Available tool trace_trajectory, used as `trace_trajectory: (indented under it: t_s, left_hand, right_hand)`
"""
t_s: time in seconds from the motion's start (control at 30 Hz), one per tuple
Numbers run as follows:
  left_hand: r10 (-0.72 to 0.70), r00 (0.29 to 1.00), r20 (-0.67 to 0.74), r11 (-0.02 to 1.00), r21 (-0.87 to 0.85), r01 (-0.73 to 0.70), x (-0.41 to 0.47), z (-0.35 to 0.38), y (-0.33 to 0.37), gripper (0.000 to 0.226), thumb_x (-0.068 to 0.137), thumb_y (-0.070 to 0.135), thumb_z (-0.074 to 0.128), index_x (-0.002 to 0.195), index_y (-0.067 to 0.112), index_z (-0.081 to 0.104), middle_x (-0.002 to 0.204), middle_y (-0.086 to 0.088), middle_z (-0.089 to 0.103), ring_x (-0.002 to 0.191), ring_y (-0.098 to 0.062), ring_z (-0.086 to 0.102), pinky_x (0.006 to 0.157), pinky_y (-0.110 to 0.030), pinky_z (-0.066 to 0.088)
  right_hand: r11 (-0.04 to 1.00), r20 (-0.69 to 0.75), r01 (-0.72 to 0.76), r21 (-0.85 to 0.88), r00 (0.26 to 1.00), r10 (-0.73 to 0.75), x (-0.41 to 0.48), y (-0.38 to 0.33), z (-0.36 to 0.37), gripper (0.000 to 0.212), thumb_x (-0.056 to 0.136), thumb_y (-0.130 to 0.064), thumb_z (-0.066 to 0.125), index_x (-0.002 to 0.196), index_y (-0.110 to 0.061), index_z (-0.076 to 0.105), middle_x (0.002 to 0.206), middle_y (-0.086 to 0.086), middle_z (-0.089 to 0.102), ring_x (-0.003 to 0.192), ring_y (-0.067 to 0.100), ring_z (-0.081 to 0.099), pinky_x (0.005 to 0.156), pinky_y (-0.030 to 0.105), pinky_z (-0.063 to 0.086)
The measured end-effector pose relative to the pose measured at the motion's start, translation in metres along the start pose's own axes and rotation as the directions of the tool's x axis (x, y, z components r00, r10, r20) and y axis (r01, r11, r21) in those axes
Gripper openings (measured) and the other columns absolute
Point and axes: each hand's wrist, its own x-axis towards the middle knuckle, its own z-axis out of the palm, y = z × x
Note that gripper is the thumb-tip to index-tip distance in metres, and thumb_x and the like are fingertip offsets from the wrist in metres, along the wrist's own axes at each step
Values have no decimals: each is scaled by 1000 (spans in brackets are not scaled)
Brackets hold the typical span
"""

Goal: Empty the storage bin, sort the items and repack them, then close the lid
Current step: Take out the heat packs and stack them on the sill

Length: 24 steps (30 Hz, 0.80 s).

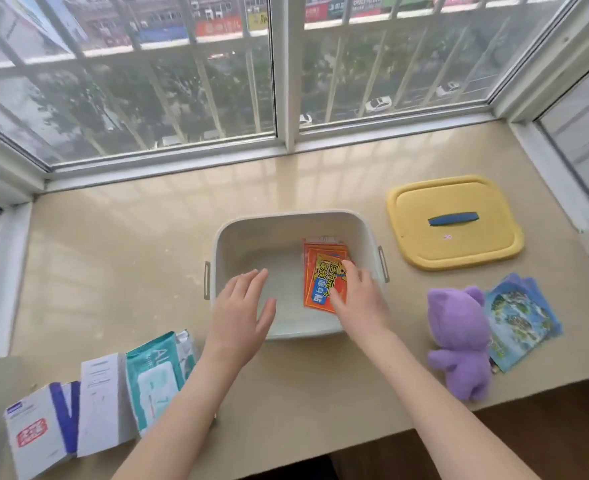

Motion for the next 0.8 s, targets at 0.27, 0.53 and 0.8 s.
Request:
trace_trajectory:
  t_s: [0.27,0.53,0.8]
  left_hand:
    - [-52,990,133,999,0,52,0,77,-22,53,92,40,39,131,9,55,126,-6,60,115,-26,54,96,-36,45]
    - [-118,972,203,992,69,106,-25,87,-21,52,85,43,43,123,12,61,115,-2,65,106,-24,59,85,-34,51]
    - [-108,965,239,993,74,93,-39,85,-19,52,88,42,41,127,11,57,119,-3,63,108,-24,57,88,-35,50]
  right_hand:
    - [978,192,-188,-95,960,203,72,22,68,63,91,-37,59,142,-16,28,121,19,47,110,38,55,89,42,47]
    - [981,204,-91,-170,971,125,69,31,89,74,90,-36,59,151,-18,20,140,21,33,119,40,47,96,42,44]
    - [979,125,-82,-186,986,107,52,36,91,68,92,-33,57,149,-17,24,141,22,33,112,39,52,93,41,45]
